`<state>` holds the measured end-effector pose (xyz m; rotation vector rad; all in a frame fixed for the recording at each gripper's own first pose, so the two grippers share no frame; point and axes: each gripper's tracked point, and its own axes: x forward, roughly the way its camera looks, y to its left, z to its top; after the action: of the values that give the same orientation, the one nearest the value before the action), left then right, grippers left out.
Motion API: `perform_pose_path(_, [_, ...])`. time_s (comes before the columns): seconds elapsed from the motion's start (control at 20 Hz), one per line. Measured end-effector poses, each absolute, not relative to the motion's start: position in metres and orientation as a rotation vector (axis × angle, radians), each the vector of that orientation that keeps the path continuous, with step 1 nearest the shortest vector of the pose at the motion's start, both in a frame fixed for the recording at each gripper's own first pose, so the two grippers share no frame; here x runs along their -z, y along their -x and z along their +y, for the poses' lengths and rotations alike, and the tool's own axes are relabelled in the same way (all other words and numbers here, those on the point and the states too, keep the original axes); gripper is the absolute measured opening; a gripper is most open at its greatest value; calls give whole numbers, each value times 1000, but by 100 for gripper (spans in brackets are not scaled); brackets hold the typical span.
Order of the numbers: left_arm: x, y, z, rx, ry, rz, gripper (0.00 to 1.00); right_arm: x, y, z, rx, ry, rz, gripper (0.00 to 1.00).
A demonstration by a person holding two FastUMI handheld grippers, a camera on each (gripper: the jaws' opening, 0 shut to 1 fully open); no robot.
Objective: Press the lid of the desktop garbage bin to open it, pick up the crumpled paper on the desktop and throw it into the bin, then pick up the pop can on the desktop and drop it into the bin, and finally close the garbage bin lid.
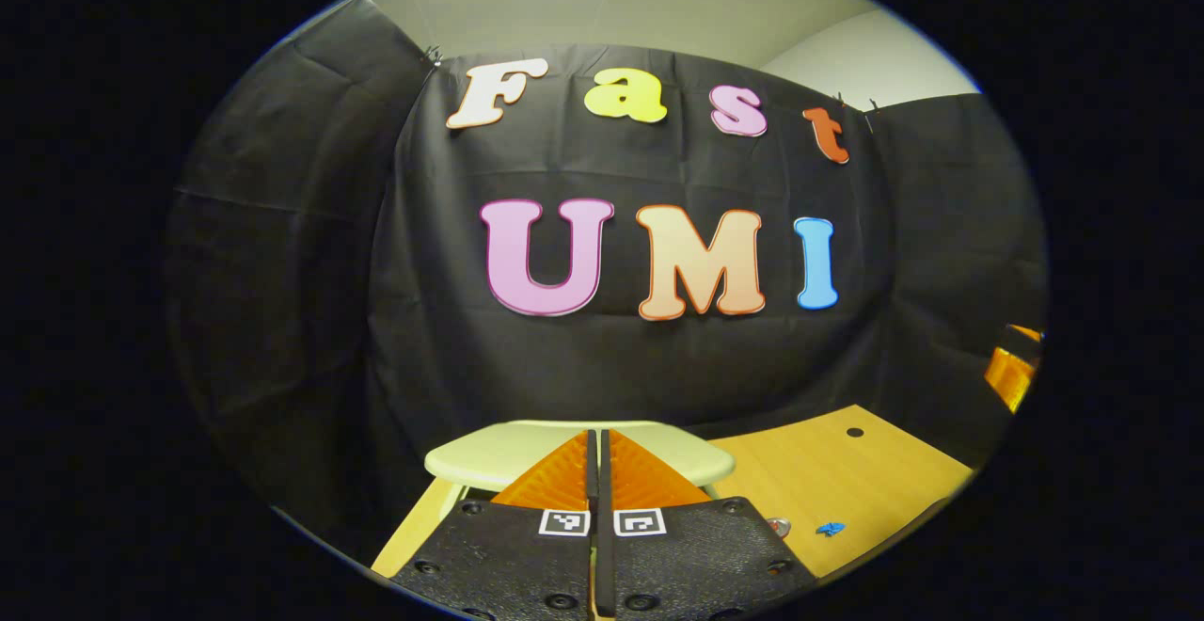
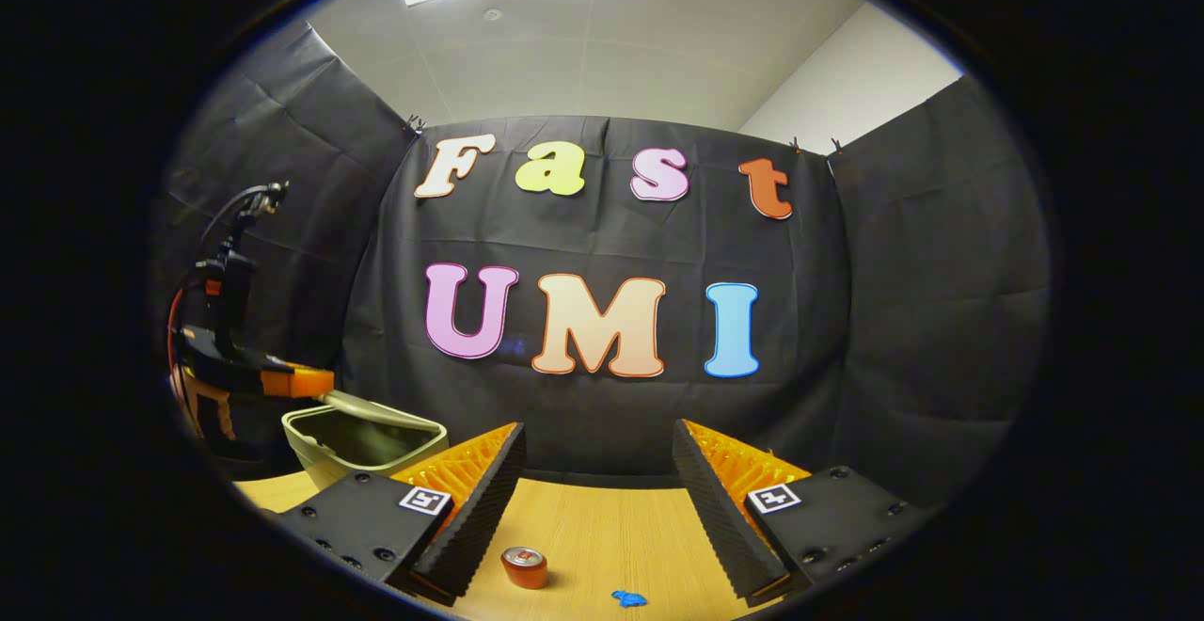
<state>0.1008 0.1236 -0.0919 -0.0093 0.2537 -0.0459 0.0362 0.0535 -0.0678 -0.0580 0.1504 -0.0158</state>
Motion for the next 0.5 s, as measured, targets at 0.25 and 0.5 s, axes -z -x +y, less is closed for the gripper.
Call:
perform_pose_path(0.25, [41, -96, 102, 67, 20, 156, 0, 66, -37, 42, 23, 48, 144, 98])
perform_pose_path(0.5, [10, -82, 67, 115, -31, 89, 0, 66, -35, 27, 33, 41, 139, 100])
